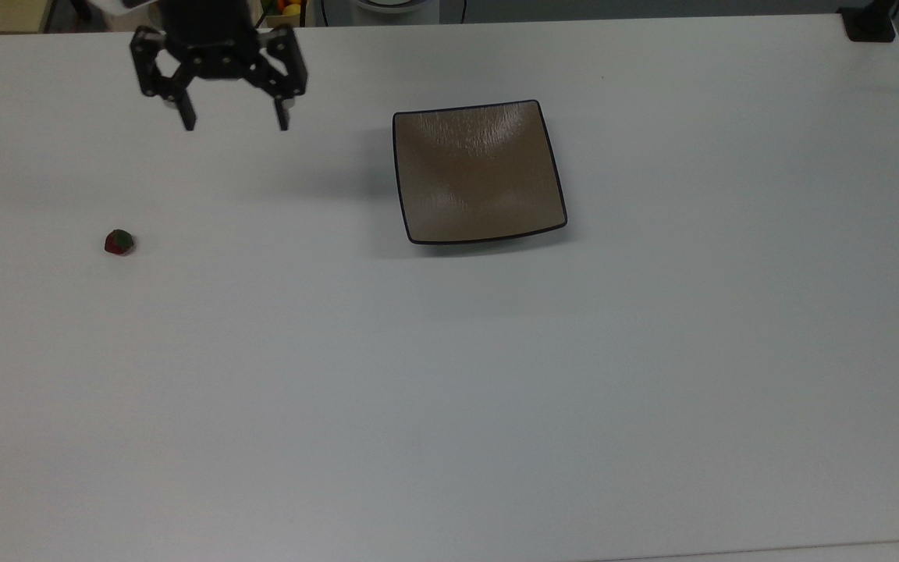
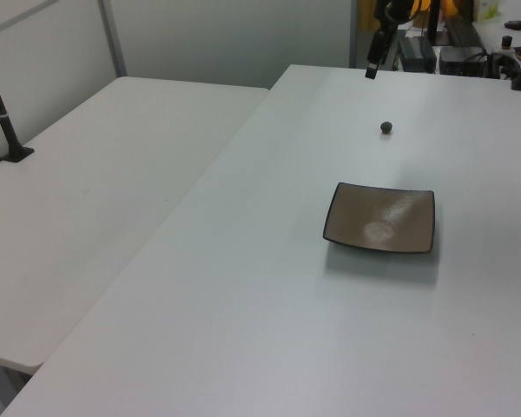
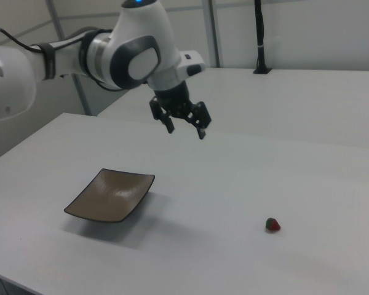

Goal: Strawberries on a ceramic plate
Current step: 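Move the open gripper over to the red strawberry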

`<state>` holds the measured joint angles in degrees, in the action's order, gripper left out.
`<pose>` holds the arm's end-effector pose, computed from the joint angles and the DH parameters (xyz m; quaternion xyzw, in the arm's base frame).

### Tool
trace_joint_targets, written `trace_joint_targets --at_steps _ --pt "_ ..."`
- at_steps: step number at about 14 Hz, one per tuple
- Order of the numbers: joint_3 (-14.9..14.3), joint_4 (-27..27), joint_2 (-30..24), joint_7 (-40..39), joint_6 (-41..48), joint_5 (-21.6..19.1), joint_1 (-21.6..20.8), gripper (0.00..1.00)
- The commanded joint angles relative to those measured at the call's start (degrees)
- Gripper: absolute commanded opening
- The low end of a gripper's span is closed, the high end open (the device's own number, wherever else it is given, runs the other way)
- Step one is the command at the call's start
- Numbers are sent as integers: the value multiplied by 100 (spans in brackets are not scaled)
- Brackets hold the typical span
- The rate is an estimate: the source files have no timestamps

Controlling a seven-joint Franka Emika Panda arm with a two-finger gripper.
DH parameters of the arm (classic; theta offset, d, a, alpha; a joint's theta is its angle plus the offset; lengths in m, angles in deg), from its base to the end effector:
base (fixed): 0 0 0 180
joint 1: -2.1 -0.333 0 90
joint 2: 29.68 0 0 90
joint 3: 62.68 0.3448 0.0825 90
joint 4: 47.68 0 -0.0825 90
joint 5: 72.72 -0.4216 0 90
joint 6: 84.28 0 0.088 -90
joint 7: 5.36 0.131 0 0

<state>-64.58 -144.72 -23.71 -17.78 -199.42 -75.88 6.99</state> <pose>0.6568 -0.0728 0.5434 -0.9933 -0.0401 -0.1082 0.0064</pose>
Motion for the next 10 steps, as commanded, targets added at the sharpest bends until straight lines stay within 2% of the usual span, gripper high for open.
trace_joint_targets --at_steps 1,7,10 --pt "-126 27 185 -461 -350 105 170 100" --pt "-135 35 659 -1016 -728 175 530 100" --pt "-205 114 1028 -1148 -1246 280 592 100"
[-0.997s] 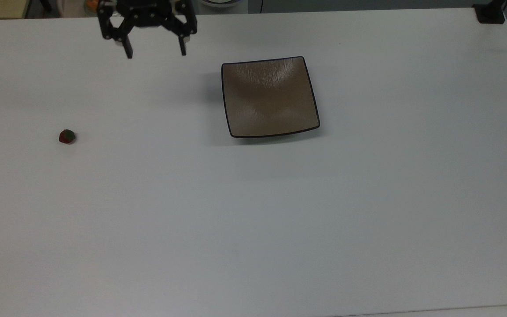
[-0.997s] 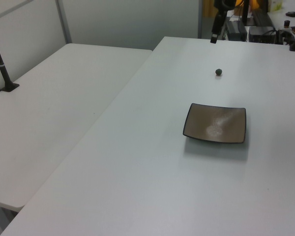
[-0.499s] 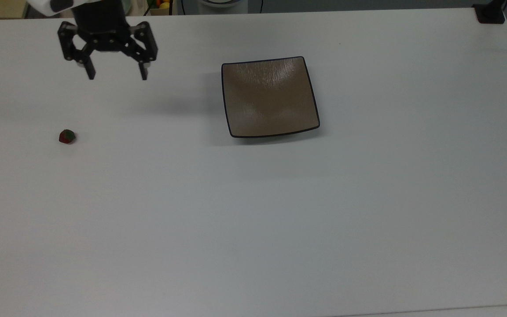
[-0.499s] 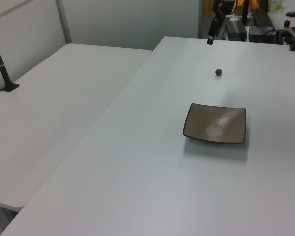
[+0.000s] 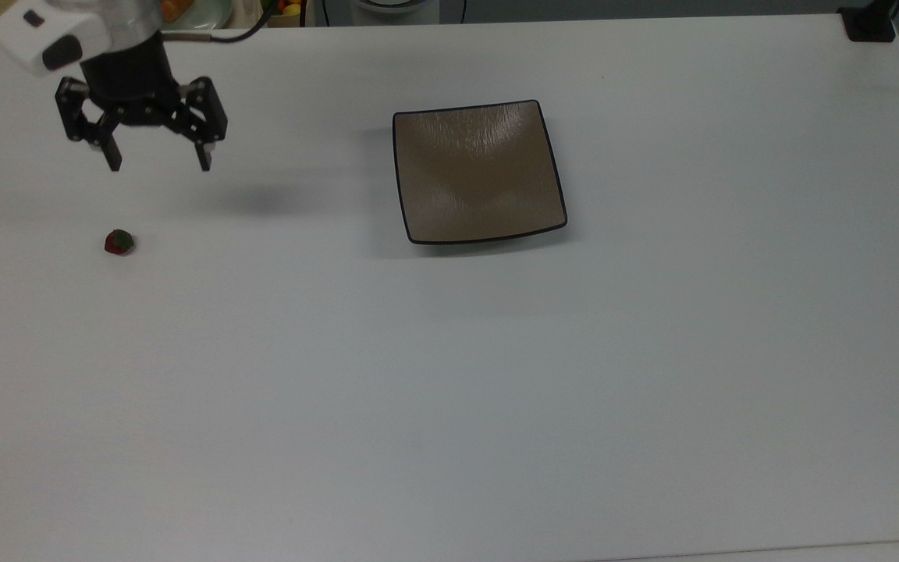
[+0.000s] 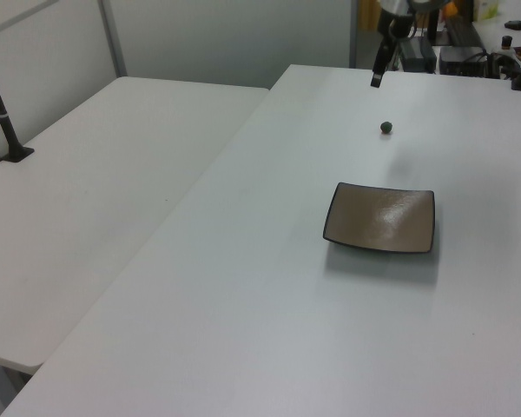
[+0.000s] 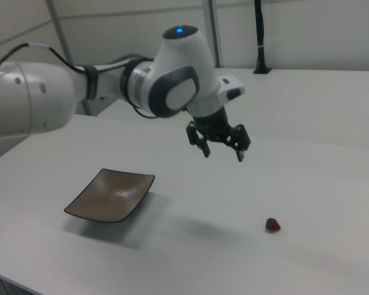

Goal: Strawberries on a ceramic plate
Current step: 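Move the open gripper over to the red strawberry, then lower the gripper onto the strawberry and close the fingers on it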

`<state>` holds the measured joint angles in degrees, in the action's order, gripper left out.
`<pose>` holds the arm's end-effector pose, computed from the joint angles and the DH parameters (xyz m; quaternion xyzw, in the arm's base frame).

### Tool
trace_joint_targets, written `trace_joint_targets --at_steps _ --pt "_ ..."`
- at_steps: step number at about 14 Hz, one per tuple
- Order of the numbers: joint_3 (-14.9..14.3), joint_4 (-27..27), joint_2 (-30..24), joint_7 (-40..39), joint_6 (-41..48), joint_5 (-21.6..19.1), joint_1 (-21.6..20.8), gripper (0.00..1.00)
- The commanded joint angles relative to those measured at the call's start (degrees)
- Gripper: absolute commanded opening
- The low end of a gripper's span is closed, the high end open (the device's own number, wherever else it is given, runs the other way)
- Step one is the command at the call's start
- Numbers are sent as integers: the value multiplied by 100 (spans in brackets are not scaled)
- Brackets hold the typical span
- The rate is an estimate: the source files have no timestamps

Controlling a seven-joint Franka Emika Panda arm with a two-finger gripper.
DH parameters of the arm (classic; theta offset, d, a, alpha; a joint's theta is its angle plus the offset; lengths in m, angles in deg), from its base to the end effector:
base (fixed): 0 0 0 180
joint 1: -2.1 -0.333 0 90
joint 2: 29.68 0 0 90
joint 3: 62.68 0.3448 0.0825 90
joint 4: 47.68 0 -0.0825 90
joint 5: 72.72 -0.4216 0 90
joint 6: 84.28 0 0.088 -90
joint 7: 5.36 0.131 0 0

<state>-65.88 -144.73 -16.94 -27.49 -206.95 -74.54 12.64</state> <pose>0.6773 -0.1607 0.4781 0.9914 0.0671 0.1094 0.0268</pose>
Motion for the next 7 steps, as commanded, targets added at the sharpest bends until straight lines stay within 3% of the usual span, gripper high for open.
trace_joint_targets --at_steps 1,7 --pt "-110 160 456 -195 -590 164 27 100" --pt "-242 151 948 -213 -1021 796 54 100"
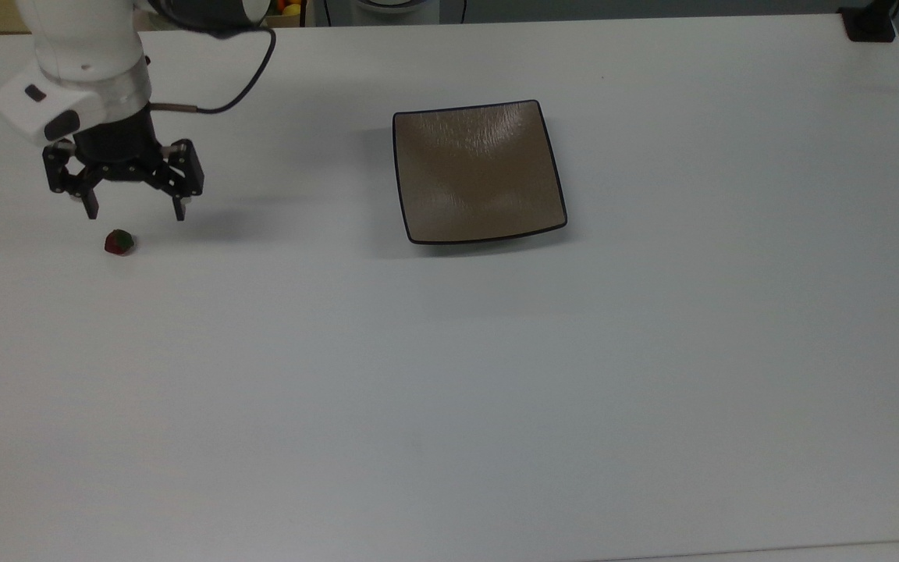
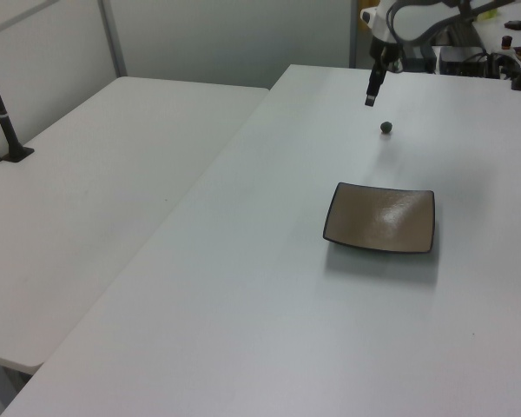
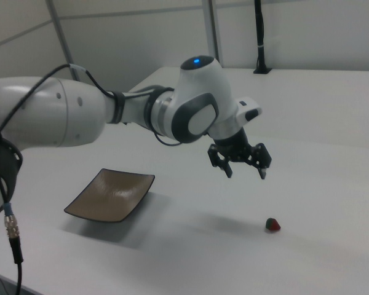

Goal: Strawberries on a ceramic plate
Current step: 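Lower the gripper onto the strawberry and close the fingers on it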

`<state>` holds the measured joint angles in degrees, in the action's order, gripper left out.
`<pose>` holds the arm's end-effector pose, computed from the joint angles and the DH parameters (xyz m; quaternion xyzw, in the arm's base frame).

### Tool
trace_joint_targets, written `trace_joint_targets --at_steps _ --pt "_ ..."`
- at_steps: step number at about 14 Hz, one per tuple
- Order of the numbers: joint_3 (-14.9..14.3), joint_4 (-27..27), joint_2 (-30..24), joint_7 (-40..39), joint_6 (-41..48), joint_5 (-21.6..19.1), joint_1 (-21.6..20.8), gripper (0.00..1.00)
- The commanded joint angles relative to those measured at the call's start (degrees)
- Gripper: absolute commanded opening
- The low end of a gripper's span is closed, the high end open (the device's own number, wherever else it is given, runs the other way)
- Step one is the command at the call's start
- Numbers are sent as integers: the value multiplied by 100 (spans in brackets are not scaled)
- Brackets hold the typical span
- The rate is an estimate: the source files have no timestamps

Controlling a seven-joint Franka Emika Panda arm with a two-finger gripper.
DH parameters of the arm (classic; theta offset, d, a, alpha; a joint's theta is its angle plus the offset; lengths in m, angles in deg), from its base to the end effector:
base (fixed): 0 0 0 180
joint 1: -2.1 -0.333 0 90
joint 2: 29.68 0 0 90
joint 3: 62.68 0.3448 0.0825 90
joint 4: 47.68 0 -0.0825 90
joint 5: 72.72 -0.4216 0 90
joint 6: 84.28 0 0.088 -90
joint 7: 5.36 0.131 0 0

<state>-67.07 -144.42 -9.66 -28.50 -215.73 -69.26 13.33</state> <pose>0.7014 -0.1930 0.4089 0.9873 0.0858 0.1083 0.0781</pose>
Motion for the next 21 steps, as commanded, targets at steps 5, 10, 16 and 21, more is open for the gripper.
trace_joint_targets --at_steps 5,10,16,21 --pt "-413 103 599 -884 -390 664 38 100" --pt "-475 85 977 -982 -706 690 47 100" --pt "-484 85 1109 -965 -760 690 47 85" --pt "-484 76 1109 -965 -751 734 47 35"
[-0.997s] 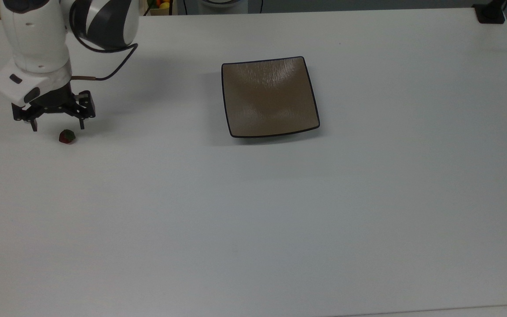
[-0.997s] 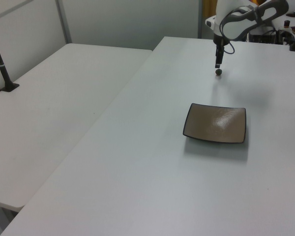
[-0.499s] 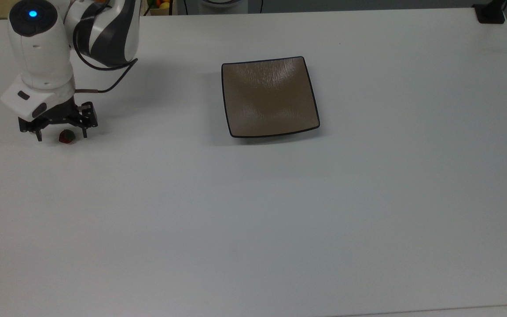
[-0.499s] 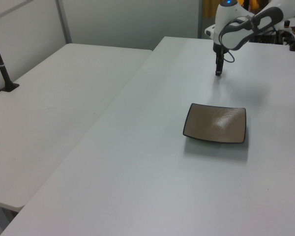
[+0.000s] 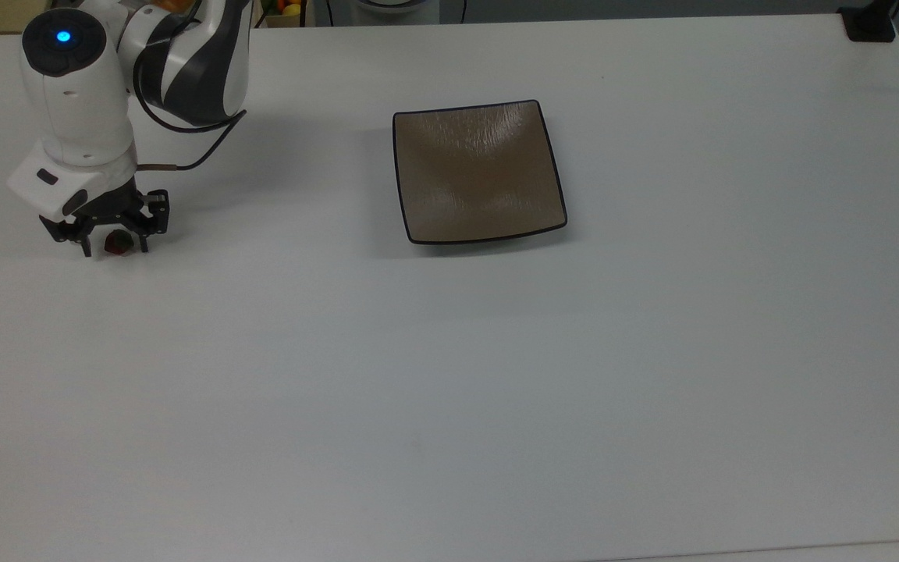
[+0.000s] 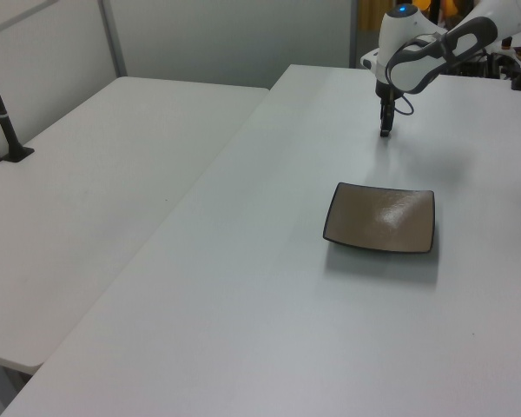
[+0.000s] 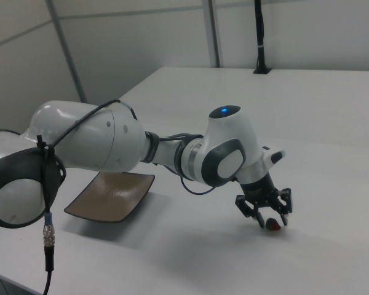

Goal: Strawberries on a ceramic plate
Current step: 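Lower the gripper onto the strawberry and close the fingers on it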

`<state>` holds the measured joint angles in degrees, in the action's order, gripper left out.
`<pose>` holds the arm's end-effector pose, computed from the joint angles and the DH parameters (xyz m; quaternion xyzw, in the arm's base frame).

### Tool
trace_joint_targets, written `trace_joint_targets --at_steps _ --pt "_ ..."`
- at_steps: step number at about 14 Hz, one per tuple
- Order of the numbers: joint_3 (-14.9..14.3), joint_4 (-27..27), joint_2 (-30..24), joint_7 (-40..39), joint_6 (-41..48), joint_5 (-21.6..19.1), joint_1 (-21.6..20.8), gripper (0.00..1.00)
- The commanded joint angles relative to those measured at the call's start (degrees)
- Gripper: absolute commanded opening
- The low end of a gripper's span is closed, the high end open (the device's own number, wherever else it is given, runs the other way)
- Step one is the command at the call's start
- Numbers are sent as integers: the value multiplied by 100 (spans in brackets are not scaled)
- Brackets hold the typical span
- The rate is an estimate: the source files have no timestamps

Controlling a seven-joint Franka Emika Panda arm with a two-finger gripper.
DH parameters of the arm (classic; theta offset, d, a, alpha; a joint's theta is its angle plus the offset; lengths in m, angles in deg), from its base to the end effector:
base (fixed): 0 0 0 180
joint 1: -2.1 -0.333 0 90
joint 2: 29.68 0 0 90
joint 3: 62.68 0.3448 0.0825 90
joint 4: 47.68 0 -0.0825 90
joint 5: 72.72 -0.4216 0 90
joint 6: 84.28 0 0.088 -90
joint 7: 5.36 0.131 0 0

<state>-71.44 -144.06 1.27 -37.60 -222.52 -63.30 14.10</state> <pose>0.6998 -0.2556 0.2887 0.9761 0.1685 0.0422 0.1308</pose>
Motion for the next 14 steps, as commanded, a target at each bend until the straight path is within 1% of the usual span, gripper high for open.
trace_joint_targets --at_steps 1,2,3,4,8,10,12,14 --pt "-47 32 16 -55 -72 147 -31 27" --pt "-47 32 16 -46 -72 147 -31 21" --pt "-47 32 16 -46 -63 138 -31 13" --pt "-47 32 7 -37 -54 138 -39 11" --pt "-47 32 -89 -2 16 130 -39 11" --pt "-38 32 -230 15 112 121 -40 11" --pt "-38 49 -396 7 419 121 -48 11" --pt "-38 40 -668 -20 674 95 -48 12"
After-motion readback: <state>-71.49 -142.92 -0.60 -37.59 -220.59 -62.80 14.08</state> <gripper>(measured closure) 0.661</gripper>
